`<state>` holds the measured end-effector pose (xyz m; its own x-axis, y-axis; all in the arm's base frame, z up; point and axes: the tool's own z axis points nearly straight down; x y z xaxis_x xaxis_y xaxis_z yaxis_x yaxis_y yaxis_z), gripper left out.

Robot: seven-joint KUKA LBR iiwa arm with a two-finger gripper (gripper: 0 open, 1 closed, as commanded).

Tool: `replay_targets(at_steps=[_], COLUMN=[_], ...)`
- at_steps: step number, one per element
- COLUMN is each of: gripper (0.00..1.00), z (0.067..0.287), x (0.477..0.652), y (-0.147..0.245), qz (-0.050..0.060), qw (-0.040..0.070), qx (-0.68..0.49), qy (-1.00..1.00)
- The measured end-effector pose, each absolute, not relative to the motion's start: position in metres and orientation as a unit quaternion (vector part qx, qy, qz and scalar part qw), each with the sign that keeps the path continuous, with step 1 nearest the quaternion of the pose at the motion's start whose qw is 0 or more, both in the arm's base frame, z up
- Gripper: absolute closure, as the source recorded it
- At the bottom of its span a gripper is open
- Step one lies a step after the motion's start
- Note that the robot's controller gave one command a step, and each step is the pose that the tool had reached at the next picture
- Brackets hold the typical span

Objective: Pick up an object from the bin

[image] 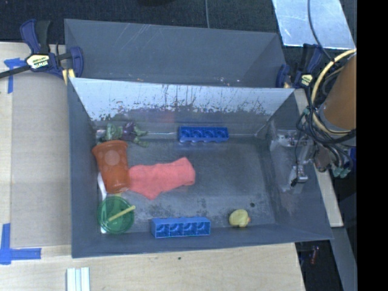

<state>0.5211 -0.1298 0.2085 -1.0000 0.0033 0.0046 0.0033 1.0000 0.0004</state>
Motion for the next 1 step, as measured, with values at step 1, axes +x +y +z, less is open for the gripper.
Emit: replay_targets(at_steps=[1], gripper=[0.0], z=[0.2129], x=[0.523], y=[-0.1291], qz=[0.001], qw=[-0.002], qx=[0.0], qy=[-1.0])
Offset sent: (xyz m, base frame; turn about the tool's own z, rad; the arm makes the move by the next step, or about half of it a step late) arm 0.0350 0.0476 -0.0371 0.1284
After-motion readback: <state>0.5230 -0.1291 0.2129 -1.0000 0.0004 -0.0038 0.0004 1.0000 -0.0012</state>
